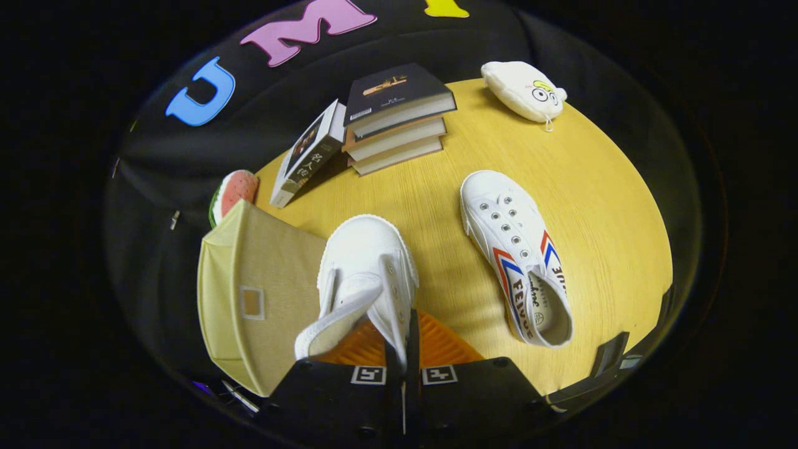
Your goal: Open the storage box then place both shoes into the box .Put the left shoe in first, then the right shoe, with the right side of both shoes facing outward in a uniform manner.
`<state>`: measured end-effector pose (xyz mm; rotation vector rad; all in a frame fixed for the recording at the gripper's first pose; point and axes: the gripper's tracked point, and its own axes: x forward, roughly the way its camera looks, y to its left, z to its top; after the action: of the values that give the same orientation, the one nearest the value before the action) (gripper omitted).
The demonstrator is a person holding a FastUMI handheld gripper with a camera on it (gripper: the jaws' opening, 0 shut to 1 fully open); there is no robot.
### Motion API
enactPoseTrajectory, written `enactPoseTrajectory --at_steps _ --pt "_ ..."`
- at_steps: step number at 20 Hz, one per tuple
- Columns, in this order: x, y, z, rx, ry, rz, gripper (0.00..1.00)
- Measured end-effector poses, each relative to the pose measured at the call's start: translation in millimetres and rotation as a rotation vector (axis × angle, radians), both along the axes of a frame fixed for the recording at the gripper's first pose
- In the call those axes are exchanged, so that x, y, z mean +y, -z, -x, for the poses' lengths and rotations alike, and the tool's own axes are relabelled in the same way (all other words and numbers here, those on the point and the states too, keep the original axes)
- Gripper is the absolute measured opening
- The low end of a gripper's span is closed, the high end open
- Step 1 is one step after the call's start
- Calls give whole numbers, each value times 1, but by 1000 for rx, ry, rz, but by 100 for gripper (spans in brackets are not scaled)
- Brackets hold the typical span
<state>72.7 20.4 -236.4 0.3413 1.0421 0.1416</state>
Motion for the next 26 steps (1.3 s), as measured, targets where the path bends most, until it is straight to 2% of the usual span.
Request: enactPoseTrajectory --at_steps 3,6,9,13,16,23,26 --pt "13 -55 3 -49 7 -22 6" --pt "57 -106 0 -97 4 -130 6" --pt "110 -126 3 -100 -17 -223 6" --pt "177 -124 9 -67 -60 -295 6" --pt "214 -107 9 -47 -73 -295 6" --pt "244 -67 5 39 -24 -248 6" --pt "253 -55 6 44 -48 -217 6"
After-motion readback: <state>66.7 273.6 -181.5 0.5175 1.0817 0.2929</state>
